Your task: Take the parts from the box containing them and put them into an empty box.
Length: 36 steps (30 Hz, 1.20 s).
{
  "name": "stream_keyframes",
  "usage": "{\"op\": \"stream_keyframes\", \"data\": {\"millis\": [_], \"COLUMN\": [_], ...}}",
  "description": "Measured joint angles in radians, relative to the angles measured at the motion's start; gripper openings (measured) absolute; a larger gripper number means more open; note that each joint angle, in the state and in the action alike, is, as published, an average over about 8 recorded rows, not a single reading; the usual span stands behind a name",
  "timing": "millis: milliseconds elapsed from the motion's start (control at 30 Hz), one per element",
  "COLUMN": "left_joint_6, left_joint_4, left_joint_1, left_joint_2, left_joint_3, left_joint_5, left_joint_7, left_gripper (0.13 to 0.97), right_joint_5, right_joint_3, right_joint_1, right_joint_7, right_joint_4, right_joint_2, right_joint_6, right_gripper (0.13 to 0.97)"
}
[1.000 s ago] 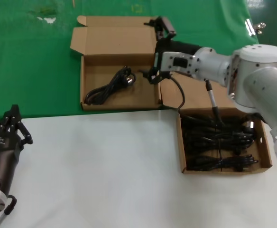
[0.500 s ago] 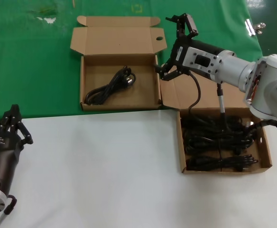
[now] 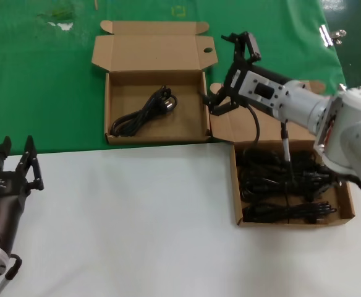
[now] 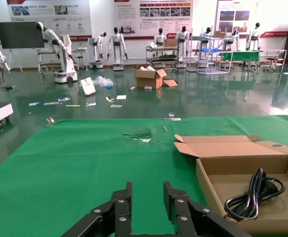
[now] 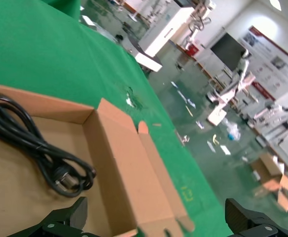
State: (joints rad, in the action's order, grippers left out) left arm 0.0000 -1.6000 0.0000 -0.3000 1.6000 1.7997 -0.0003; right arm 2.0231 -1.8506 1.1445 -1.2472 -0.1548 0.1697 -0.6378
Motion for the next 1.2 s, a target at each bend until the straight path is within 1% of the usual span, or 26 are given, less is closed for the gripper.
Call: {"op": "stream_keyframes", "data": {"millis": [200, 333, 600, 633, 900, 933, 1200], "left_joint_6": [0.0, 0.0, 0.0, 0.0, 0.0, 0.0, 0.0], "left_joint_4": [0.0, 0.0, 0.0, 0.0, 0.0, 0.0, 0.0], "left_joint_1": [0.0, 0.0, 0.0, 0.0, 0.0, 0.0, 0.0], "left_joint_2": [0.0, 0.0, 0.0, 0.0, 0.0, 0.0, 0.0], "left_joint_3": [0.0, 0.0, 0.0, 0.0, 0.0, 0.0, 0.0], "left_joint_5": [0.0, 0.0, 0.0, 0.0, 0.0, 0.0, 0.0], "left_joint_7": [0.0, 0.0, 0.0, 0.0, 0.0, 0.0, 0.0], "left_gripper": [0.354, 0.354, 0.554, 0.554, 0.755, 0.755, 0.889], "right_joint_5": [-0.019, -0.032, -0.058, -0.061, -0.087, -0.09, -0.116], "right_joint_3": [0.021, 0.036, 0.065, 0.068, 0.098, 0.101, 0.131], "right_joint_1": [-0.096, -0.163, -0.296, -0.313, -0.446, -0.463, -0.597], "right_joint_7": [0.105, 0.177, 0.322, 0.341, 0.485, 0.504, 0.649], "right_joint_4": [-0.121, -0.205, -0.373, -0.395, -0.563, -0.584, -0.753], "right_joint_2": [0.011, 0.019, 0.034, 0.036, 0.051, 0.053, 0.068], "right_joint_6": [0.053, 0.091, 0.165, 0.174, 0.248, 0.258, 0.332], "right_gripper": [0.966, 0.966, 0.966, 0.966, 0.966, 0.966, 0.966]}}
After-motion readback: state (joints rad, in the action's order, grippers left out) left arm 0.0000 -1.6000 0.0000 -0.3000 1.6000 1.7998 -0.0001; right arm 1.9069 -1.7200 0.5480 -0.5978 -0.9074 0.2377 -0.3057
